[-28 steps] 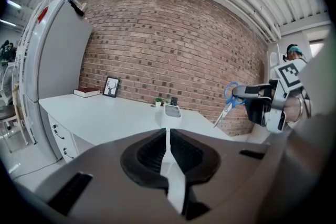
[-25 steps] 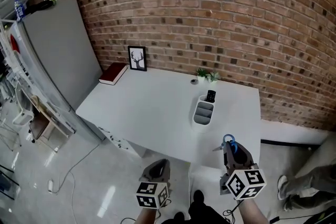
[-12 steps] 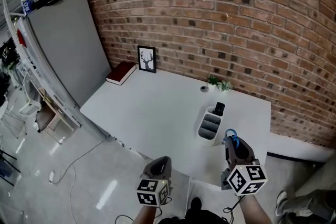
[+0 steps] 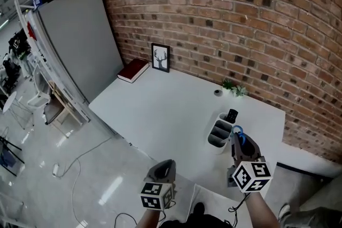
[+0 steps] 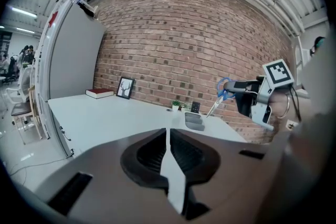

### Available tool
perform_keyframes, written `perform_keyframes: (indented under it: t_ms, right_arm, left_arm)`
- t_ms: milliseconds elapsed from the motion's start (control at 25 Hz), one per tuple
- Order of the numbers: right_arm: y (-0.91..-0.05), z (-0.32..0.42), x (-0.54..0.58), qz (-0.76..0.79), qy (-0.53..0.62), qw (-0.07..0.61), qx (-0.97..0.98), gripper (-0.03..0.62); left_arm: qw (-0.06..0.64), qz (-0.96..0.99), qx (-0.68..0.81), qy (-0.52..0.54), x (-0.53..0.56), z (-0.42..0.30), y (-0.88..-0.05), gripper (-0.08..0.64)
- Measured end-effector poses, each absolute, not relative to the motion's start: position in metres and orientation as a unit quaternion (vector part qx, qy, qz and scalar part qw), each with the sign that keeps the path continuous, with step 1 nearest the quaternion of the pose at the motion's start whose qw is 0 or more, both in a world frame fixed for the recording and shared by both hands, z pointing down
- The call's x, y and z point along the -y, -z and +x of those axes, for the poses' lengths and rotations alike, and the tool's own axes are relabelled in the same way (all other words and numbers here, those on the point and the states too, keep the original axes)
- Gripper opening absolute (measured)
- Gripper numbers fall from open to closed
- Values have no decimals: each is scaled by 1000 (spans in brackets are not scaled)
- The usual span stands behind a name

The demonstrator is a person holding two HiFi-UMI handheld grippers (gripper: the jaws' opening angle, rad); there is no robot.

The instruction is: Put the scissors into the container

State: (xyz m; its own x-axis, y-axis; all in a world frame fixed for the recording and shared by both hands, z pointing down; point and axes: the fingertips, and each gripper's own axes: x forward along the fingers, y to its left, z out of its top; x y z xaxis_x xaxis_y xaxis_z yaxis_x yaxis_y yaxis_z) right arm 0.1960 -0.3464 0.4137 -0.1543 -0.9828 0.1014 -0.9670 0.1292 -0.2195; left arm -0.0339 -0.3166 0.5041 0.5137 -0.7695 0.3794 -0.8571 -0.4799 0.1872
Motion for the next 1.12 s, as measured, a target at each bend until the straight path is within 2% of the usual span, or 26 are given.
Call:
perform_keyframes:
  t_ms: [560, 1120]
  right_arm:
    - [-430, 197, 390, -635, 104, 26, -765, 48]
    - [-474, 197, 420, -632, 94, -27, -768, 49]
  left_arm:
    - [193, 818, 528, -124, 312, -58, -513, 26]
    - [200, 811, 535, -126, 313, -57, -521, 26]
